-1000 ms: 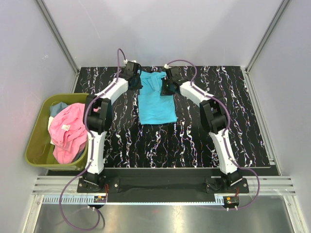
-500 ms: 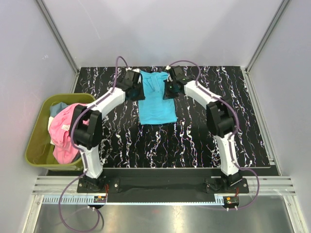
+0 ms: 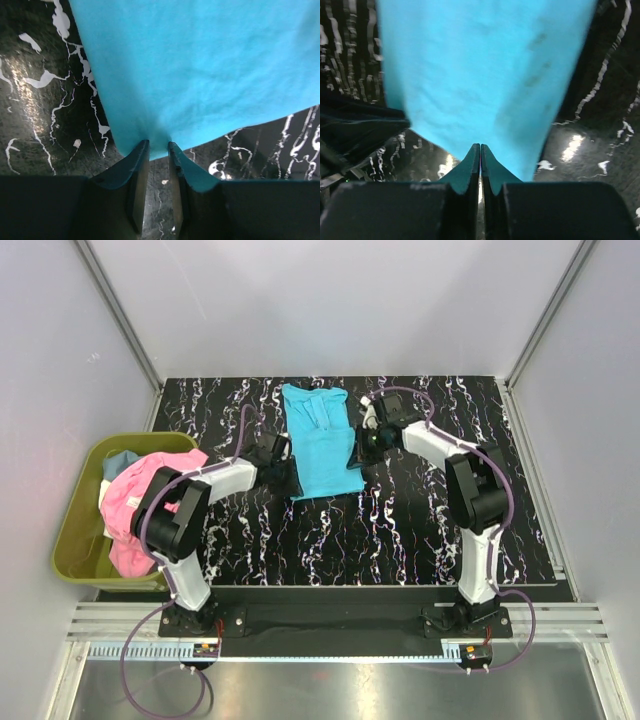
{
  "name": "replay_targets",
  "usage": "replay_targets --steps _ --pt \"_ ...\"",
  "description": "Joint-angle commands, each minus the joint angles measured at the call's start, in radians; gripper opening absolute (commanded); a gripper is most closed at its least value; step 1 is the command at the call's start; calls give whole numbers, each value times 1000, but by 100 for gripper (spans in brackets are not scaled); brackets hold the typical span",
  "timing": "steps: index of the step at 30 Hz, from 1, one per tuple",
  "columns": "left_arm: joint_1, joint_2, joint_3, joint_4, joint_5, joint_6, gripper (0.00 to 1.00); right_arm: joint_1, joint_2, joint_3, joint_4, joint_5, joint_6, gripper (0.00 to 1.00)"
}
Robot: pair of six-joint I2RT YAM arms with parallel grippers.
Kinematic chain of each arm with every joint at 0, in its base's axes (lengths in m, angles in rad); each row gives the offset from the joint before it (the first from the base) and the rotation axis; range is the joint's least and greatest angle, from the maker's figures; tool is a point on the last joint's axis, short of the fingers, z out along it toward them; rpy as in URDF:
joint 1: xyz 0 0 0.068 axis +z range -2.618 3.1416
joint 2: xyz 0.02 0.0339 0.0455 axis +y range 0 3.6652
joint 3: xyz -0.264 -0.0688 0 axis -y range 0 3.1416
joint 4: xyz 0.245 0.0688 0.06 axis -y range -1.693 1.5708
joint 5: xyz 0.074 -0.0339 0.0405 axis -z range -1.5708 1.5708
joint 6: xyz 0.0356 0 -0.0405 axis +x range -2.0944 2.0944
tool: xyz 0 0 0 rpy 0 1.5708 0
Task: Fold and stack the t-shirts
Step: Fold the tshirt
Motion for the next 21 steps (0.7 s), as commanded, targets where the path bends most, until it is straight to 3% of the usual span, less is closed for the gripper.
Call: replay_targets --steps 1,7,14,21 --pt "2 16 -29 79 4 -23 27 -50 45 -46 56 -92 -12 9" --pt "1 13 -54 50 -68 -14 26 -62 80 -127 93 -97 -1 9" --pt "-3 -13 -28 -106 -258 5 26 -84 14 -220 91 -17 1 8" --pt "-24 -105 -60 -53 -125 -3 31 -82 -91 -229 73 -49 1 11"
